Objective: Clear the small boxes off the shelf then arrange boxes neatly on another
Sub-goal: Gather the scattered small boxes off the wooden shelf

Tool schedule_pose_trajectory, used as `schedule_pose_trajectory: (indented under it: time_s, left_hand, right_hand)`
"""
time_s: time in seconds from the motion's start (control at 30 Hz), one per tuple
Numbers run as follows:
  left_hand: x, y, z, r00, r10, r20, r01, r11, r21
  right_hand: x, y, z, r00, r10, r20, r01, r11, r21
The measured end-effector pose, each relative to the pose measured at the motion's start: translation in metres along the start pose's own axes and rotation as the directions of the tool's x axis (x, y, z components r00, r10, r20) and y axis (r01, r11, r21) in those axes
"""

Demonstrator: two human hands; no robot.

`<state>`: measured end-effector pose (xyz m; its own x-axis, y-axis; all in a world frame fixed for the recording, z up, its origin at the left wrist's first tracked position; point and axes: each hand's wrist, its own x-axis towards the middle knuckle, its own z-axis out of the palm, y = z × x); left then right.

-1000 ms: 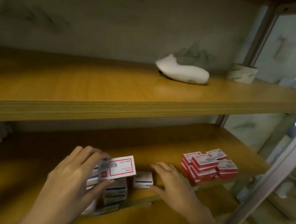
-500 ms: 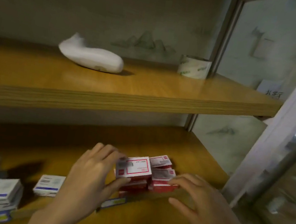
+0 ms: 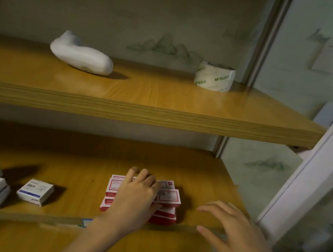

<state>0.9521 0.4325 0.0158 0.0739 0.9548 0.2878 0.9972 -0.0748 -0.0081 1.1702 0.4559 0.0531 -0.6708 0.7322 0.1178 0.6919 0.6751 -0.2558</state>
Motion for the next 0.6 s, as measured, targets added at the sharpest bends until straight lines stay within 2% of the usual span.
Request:
schedule_pose_trajectory:
  time_s: [0.13,0.37,0.5,0.6]
  left_hand:
    - [-0.003,0.004,-0.012,0.999,-0.035,0.015,0.034,0.999,0.04]
    - [-0.064,-0.037,-0.062,0.966,-0.221,-0.133,0.238,0.962,0.132]
    - [-0.127,-0.07,-0.087,0.901,-0.427,-0.081,0.433,0.866,0.25]
    - [-0.177,-0.09,-0.104,0.816,-0.572,-0.08,0.565,0.763,0.314]
  right_hand:
    - [0.012,0.0,-0.001,0.999,-0.044,0.004,0.044,0.999,-0.006]
    - [0.045,-0.034,0.0,0.983,-0.181,-0.002,0.181,0.981,-0.065]
    - [0.065,-0.081,0.006,0.948,-0.316,0.027,0.318,0.946,-0.066]
    - [0.079,-0.129,0.009,0.88,-0.473,0.033,0.474,0.88,-0.03]
